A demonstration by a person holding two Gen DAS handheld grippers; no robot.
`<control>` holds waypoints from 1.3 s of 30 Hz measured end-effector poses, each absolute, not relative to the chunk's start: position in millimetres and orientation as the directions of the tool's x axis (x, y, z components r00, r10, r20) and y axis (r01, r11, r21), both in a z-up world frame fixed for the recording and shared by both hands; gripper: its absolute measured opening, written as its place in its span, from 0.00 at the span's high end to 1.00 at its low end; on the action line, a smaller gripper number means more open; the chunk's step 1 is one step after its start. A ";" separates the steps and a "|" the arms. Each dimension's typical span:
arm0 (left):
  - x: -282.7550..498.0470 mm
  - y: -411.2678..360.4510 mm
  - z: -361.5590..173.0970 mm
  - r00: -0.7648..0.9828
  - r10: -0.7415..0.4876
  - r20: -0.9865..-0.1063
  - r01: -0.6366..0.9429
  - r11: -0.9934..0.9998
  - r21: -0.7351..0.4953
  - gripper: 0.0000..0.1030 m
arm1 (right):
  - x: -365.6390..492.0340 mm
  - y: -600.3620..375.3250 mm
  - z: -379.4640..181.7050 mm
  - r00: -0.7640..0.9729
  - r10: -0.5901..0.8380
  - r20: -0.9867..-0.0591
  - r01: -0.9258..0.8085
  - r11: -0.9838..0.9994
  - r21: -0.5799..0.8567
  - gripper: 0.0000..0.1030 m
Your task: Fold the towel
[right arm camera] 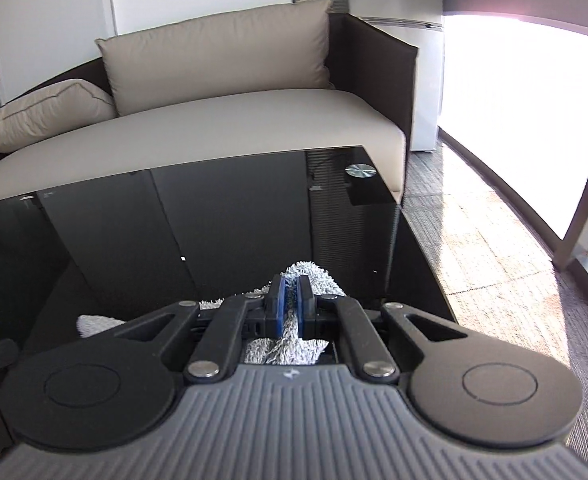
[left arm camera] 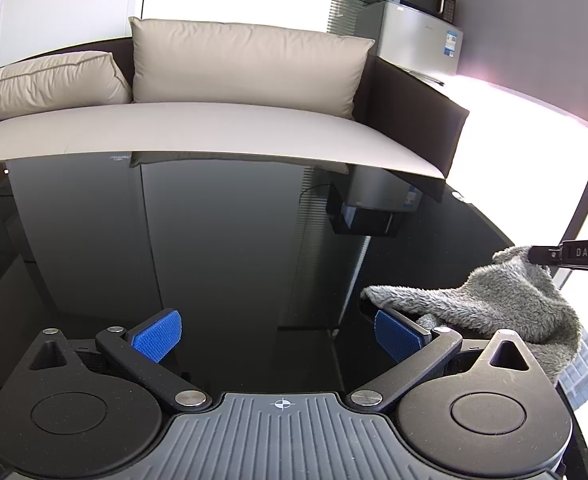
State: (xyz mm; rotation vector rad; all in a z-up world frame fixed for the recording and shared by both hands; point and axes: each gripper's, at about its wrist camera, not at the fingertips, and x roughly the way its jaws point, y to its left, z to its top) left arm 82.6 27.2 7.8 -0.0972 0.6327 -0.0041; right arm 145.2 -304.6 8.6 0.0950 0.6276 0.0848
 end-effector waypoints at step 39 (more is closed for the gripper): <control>80.4 26.8 4.7 0.798 -0.042 -0.601 -0.022 0.995 -0.099 0.01 | 108.1 -223.7 11.0 0.691 0.463 -0.555 -0.528 0.848 0.051 0.95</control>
